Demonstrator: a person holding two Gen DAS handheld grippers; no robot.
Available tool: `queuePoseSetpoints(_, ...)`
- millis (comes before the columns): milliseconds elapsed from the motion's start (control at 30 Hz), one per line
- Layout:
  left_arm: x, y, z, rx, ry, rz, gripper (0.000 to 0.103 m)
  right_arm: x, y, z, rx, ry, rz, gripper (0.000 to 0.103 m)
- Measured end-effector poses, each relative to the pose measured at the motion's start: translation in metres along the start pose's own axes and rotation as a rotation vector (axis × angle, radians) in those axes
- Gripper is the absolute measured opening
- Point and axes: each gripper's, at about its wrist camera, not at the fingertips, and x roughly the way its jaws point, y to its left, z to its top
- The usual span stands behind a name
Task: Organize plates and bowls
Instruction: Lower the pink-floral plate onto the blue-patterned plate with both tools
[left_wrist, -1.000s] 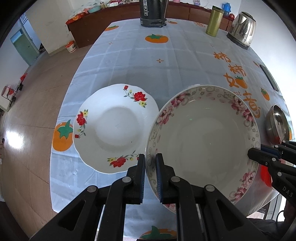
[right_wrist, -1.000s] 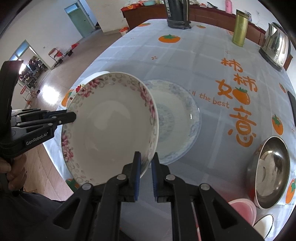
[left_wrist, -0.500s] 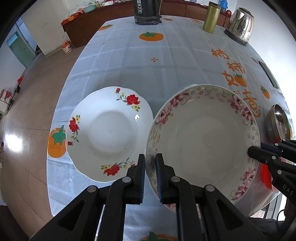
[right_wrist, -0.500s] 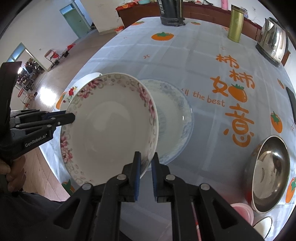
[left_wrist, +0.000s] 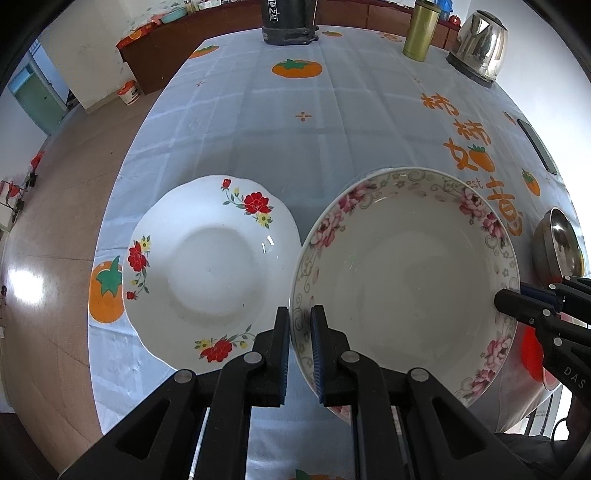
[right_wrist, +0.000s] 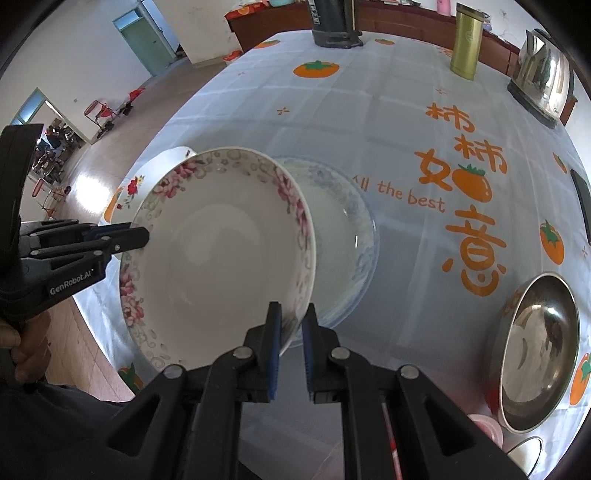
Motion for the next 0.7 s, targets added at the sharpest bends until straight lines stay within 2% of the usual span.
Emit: queuePoseSetpoints(700,0.01,-0.01,0.016,0.026,0.008,-0.003,0.012,0.007,-0.015,0.007,0.032,0.005,-0.023,0.011)
